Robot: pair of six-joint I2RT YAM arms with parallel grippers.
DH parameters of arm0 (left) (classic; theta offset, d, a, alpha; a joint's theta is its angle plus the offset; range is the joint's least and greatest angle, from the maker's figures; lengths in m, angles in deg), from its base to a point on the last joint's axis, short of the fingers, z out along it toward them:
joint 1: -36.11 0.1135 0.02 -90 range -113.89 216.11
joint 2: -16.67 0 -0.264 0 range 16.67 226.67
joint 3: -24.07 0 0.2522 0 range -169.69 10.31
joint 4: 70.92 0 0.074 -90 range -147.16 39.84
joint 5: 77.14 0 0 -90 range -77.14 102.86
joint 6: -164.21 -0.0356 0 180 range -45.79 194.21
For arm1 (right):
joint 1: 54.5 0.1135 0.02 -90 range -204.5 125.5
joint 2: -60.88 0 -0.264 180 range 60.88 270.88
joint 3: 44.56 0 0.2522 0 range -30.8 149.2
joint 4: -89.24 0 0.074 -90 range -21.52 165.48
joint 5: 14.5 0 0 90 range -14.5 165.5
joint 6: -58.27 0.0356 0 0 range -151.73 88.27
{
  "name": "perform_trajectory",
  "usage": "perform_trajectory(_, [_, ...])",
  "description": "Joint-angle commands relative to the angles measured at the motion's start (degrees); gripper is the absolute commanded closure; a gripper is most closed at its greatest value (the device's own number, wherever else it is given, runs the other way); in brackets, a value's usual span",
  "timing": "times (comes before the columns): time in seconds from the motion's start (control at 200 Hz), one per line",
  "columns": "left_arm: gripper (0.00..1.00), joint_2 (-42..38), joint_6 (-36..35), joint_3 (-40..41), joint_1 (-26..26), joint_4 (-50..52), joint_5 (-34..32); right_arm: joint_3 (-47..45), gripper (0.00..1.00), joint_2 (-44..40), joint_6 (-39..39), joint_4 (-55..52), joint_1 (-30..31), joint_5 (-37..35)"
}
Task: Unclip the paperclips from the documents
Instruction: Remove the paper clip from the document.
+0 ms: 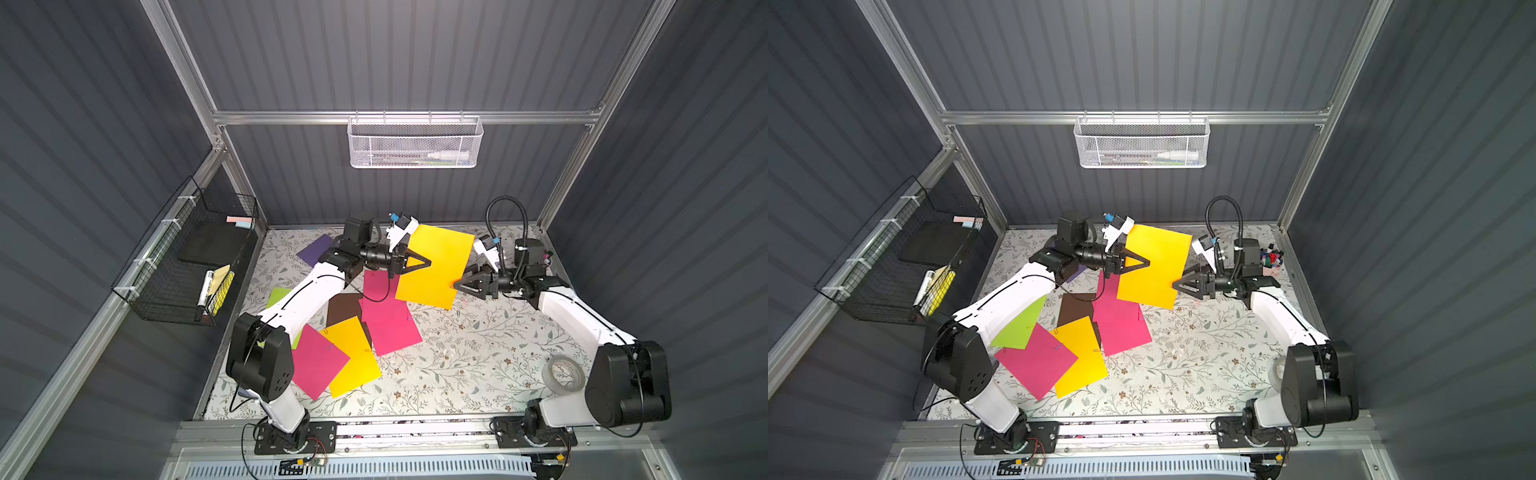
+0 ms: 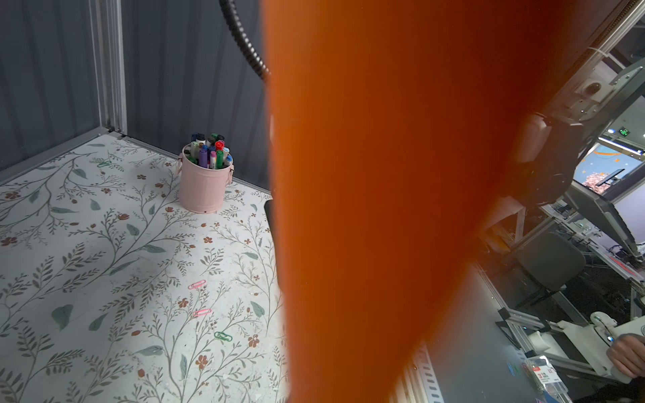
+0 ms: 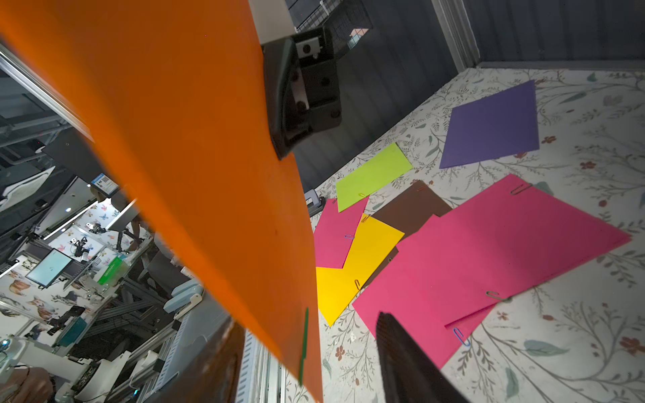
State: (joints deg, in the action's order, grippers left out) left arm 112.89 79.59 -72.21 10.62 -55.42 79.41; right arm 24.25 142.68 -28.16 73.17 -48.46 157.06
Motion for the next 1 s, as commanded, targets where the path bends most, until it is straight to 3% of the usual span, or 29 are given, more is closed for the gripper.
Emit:
perform_trajectory(0.0, [1.00,-2.2,0.6,-1.7,0.7,-1.1,-0.7,-1.0,0.41,-1.1,4.2,6.4,-0.1,0.1])
perform_trajectory(0.325, [1.00,-1.9,0.9,-1.3,1.0,-1.7,-0.1,-3.0,0.54,0.6,9.7,14.2,1.0,-1.9])
perform_trajectory(0.615, [1.00,-2.3,1.5,-1.1,1.2,-2.0,-1.0,-3.8,0.76,1.9,11.6,17.3,1.8,-2.3])
perform_trajectory(0.995, [1.00,-2.2,1.1,-0.7,1.6,-0.6,-1.3,-5.0,0.86,1.0,11.2,16.9,1.2,-2.8])
